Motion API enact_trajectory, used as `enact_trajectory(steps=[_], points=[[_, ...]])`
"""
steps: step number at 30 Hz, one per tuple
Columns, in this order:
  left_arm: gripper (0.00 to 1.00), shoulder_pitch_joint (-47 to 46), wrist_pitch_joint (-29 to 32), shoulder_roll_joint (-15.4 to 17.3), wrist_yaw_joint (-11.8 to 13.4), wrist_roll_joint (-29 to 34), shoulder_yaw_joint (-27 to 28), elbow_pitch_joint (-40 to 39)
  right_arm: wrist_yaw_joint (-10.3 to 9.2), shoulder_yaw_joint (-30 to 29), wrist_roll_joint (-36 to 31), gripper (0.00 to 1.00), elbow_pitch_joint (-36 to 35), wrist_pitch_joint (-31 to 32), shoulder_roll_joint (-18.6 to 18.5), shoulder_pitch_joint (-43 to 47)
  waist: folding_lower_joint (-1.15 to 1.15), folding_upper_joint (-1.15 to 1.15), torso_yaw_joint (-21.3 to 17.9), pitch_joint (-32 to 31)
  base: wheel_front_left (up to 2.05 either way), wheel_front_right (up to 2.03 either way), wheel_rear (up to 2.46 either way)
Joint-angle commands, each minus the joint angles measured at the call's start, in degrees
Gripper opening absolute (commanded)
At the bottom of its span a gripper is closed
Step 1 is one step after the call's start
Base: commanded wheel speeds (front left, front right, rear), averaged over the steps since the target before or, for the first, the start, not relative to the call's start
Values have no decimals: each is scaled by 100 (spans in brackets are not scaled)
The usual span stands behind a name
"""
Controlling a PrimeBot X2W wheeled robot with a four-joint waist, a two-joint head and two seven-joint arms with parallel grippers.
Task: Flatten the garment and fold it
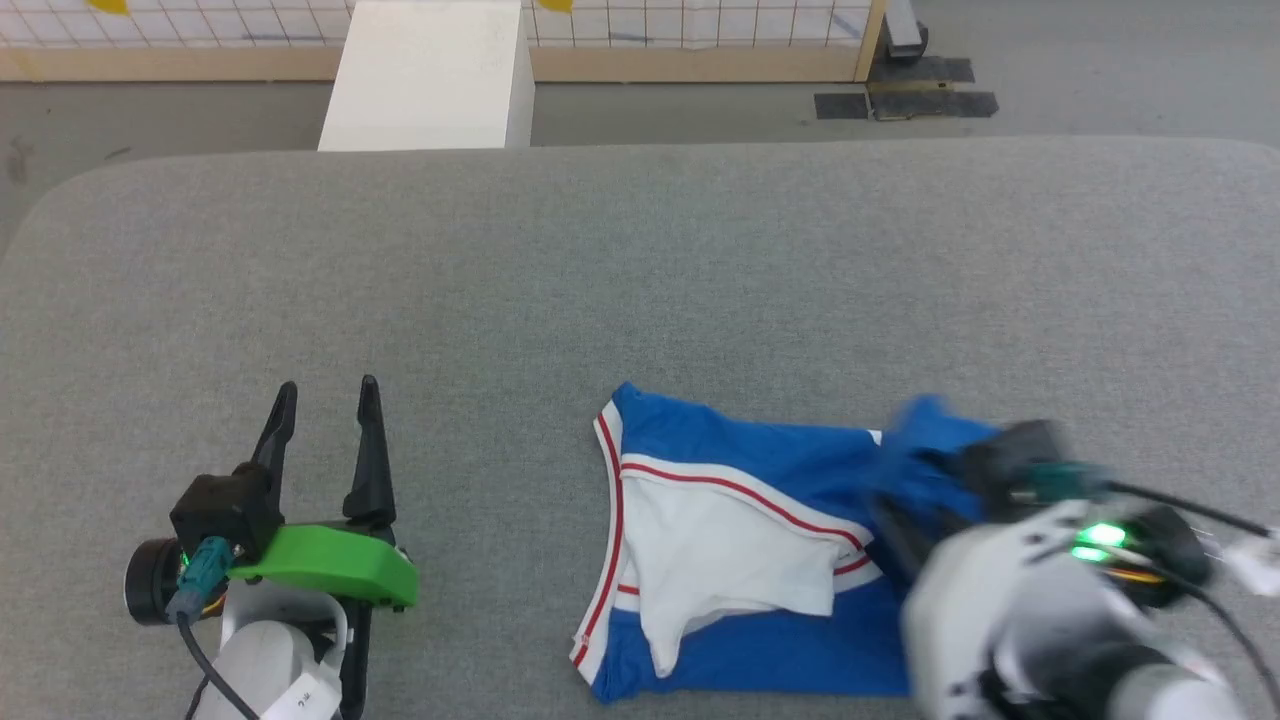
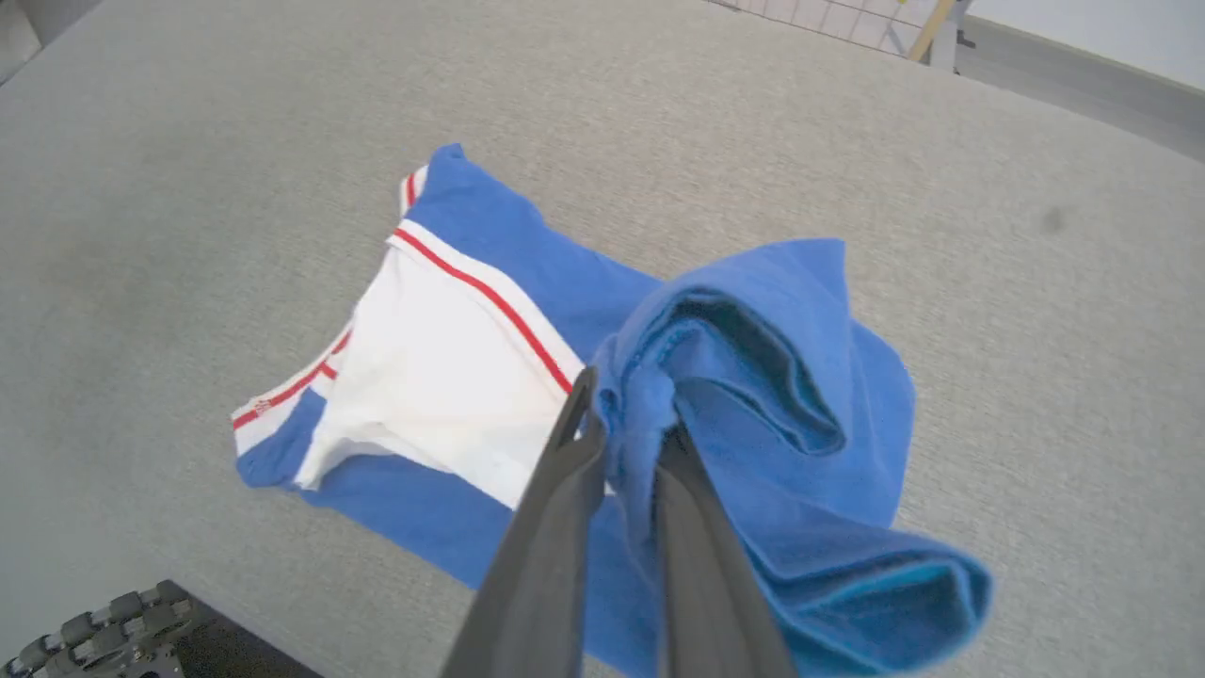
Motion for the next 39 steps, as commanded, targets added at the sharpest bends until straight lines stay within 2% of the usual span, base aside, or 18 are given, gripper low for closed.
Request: enact_trajectory(steps=[1,4,9,16,17,18,19,24,29,34,39], points=[[100,-88,-28,-28,-38,60,0,8,-9,304,24,0,60,-68,-35,-235,0,0,52,76,0,0,0],[100,-175,-28,-51,-51,73,-24,-8,-9,978,103,0,515,-316,23,-680,0,0,145,174,0,0,0],[100,-310,-28,-109,-83,86,-72,-4,-9,1720,208,0,1667,-768,156,-1413,0,0,360,357,0,0,0],[100,-430,-28,-180,-99,97,-70,30,-9,2100,382,0,3134,-1221,228,-2095,0,0,553,545,0,0,0],[100,-433,-28,-188,-102,101,-64,38,-9,2133,477,3,3324,-1272,232,-2161,0,0,562,556,0,0,0],[100,-434,-28,-195,-106,105,-61,45,-9,2165,557,29,3456,-1301,234,-2206,0,0,569,561,0,0,0],[100,-434,-28,-203,-109,109,-55,54,-9,2243,644,100,3591,-1318,235,-2264,0,0,573,563,0,0,0],[100,-382,-28,-219,-110,131,9,96,-9,2465,1133,100,3705,-1590,237,-2413,0,0,488,481,0,0,0],[100,-317,-28,-210,-138,154,69,121,-9,2458,1630,100,3026,-2496,238,-2371,0,0,340,301,0,0,0],[100,-245,-28,-189,-160,188,116,84,-9,1648,1413,100,2186,-3844,238,-2032,0,0,185,128,0,0,0],[100,-187,-28,-186,-190,211,125,60,-9,283,1039,100,1585,-4914,238,-1200,0,0,107,12,0,0,0]])
